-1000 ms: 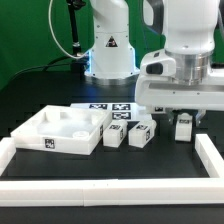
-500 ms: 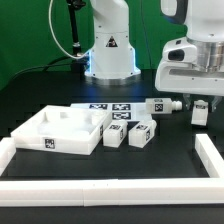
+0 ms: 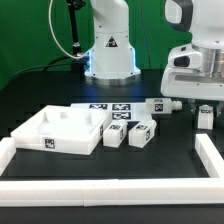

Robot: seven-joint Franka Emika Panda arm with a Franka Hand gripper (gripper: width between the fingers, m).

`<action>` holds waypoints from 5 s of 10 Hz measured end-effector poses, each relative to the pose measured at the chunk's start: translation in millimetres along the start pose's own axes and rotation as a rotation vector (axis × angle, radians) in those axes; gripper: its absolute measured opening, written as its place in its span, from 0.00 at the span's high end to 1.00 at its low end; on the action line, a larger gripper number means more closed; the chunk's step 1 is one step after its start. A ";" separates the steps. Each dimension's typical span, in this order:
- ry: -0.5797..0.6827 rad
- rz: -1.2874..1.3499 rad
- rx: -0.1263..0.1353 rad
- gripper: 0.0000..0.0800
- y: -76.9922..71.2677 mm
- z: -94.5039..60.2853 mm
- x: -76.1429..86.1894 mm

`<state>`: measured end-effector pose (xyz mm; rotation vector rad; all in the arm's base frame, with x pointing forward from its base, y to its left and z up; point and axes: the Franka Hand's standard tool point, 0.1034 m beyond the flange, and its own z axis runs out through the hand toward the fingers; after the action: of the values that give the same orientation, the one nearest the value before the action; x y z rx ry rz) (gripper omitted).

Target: Assemble one leg

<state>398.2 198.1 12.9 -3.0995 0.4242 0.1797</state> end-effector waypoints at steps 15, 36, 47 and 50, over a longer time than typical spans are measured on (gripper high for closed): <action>-0.070 0.068 0.040 0.19 82.9 -75.6 70.3; -0.013 0.102 0.042 0.35 111.1 -19.6 105.9; -0.017 0.105 0.015 0.65 50.7 -17.8 5.5; -0.017 0.088 0.009 0.65 59.1 -9.0 17.3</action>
Offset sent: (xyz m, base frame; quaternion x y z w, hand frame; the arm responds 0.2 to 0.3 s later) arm 0.0000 0.0000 0.0000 0.0000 0.0000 0.0000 1.0000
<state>399.9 136.3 20.3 -3.0704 0.5601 0.2038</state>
